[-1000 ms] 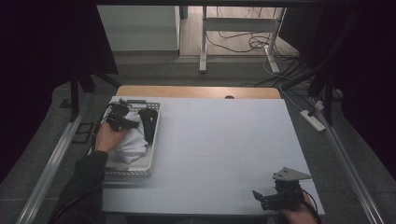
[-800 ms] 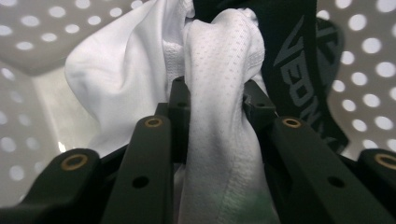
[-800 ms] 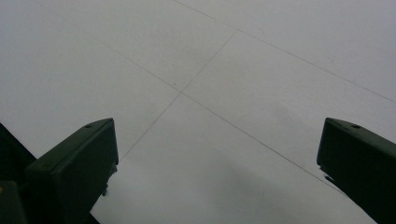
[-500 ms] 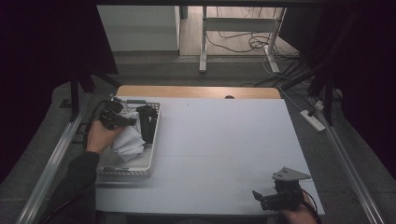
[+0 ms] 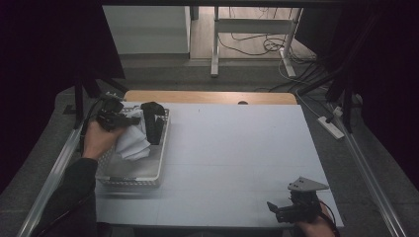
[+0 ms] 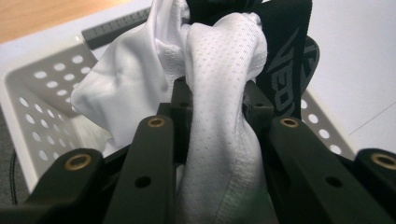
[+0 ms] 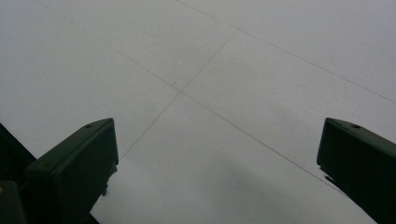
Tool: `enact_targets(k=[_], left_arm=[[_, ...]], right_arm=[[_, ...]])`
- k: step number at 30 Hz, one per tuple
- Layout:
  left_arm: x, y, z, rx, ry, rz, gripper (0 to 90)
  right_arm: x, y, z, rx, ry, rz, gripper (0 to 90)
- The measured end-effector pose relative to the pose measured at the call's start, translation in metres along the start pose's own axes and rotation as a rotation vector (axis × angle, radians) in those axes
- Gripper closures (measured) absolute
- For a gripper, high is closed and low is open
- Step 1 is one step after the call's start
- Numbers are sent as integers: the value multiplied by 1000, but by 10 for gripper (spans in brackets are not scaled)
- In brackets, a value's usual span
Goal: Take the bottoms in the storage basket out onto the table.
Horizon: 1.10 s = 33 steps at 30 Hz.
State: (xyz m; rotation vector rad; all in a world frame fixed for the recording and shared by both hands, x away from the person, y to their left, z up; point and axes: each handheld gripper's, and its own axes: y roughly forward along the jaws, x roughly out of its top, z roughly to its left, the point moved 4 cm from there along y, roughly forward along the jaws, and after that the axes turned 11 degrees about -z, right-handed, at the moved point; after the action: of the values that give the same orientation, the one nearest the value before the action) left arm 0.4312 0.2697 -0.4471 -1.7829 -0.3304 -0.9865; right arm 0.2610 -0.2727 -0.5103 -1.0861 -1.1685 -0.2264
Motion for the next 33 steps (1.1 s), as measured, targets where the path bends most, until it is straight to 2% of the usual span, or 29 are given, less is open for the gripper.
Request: enact_targets(k=[6,12,24,33], left_arm=[[8,-9,-3,-11,6,-22,716],[18,-16,-11,-23,28,-35,715],[41,-21,-35,-50,82,-53,715],[55,-21,-56,-92,112,-69,715]], right_arm=[[0,0,0,-1,-1,0,0],[0,0,0,-1,0,1,0],[0,0,0,-1,1,0,0],[0,0,0,0,2,-2,0]])
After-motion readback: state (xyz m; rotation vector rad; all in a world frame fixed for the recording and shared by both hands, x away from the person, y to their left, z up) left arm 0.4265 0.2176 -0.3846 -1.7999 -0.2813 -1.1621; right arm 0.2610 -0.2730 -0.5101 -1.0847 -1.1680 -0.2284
